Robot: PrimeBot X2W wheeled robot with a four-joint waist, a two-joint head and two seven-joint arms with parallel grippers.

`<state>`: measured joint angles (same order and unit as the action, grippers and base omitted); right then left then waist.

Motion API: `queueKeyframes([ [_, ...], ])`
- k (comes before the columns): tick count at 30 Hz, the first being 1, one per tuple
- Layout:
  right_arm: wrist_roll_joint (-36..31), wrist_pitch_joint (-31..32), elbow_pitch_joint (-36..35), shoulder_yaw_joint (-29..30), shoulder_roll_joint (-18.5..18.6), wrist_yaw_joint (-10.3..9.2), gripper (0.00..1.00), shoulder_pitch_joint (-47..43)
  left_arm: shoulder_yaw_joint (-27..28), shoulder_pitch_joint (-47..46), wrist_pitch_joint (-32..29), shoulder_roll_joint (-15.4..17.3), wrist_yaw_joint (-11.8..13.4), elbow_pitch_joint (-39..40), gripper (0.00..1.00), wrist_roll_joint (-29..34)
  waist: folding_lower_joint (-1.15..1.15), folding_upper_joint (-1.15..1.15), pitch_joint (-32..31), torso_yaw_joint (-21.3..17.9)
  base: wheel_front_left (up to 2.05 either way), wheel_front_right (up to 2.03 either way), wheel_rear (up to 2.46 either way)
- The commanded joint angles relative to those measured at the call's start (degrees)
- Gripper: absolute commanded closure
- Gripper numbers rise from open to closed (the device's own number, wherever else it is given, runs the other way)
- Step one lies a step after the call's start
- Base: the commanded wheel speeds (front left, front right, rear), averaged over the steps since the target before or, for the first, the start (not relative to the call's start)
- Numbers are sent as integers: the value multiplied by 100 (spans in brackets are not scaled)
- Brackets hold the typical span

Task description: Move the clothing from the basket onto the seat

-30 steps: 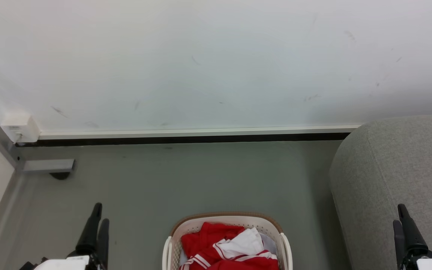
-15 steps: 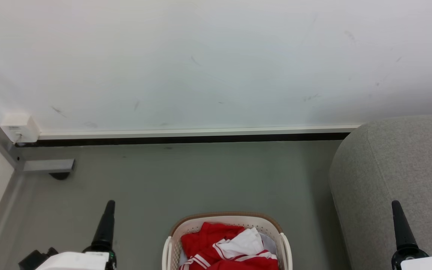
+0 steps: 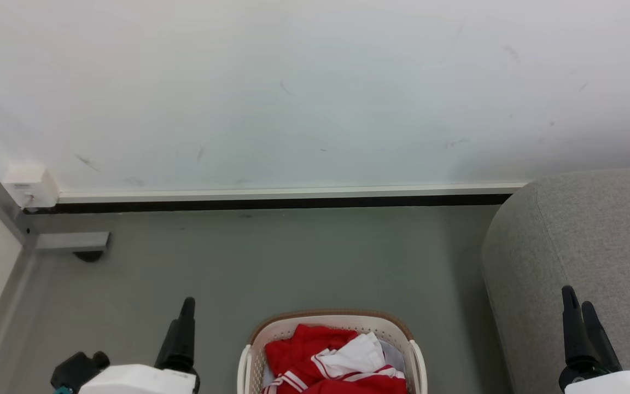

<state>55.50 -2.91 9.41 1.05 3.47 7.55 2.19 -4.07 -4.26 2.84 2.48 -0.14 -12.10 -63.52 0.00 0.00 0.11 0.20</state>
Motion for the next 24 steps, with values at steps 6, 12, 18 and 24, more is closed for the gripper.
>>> queueKeyframes([
  [6,-684,-157,-143,-73,74,-4,0,-13,-158,-71,164,41,123,128,0,755,0,0,1,10,0,0,0],
  [12,-1201,-268,-142,-162,114,-5,0,-34,-256,-87,278,43,241,155,0,1344,0,0,7,11,0,0,0],
  [18,-1647,-375,-135,-234,160,-5,0,-46,-324,-65,383,45,318,162,0,1847,0,0,4,14,0,0,0],
  [24,-2055,-473,-162,-302,189,-6,0,-81,-404,-28,478,47,369,113,0,2281,0,0,-6,20,0,0,0],
])
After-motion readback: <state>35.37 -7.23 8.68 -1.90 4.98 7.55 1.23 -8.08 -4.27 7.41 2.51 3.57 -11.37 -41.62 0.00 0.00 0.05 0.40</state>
